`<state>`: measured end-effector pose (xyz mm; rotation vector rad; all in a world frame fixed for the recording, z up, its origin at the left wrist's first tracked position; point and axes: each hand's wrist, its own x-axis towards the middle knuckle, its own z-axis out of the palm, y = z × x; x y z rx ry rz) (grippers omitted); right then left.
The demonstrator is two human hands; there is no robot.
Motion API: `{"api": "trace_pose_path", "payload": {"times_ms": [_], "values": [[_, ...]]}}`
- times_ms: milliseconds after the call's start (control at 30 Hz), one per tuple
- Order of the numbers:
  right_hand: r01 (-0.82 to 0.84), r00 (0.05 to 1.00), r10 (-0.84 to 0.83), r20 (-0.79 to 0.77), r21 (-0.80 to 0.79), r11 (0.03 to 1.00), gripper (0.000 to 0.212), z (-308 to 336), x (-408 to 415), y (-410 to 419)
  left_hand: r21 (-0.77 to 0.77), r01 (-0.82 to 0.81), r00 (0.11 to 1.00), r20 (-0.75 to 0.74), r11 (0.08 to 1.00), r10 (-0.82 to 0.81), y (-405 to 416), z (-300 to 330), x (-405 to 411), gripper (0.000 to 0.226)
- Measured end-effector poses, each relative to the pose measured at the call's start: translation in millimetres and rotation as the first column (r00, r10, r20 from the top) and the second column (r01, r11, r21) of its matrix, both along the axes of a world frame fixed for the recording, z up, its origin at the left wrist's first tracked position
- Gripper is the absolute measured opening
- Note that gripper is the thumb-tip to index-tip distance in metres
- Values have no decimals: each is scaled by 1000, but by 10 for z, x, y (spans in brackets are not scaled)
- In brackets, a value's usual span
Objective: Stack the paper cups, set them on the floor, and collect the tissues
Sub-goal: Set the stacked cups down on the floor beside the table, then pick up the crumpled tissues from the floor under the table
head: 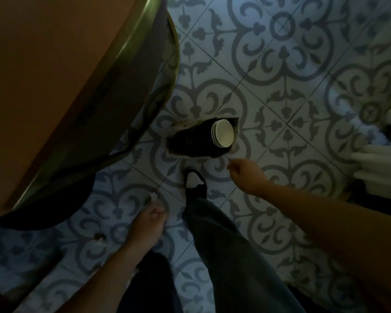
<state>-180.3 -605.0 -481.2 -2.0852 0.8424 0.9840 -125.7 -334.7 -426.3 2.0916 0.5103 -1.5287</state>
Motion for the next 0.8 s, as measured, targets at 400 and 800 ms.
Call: {"api": "trace_pose_path", "payload": {"times_ms": [400, 800], "values": [[-305, 937, 303, -175, 16, 952, 23, 468, -660, 945, -22, -202, 955, 215, 979, 202, 1469, 369, -512, 5], [-648, 761, 642, 92, 56, 760, 21, 692, -950, 2930, -54, -434, 797, 441, 899, 412, 2807, 523, -2257, 9]]}}
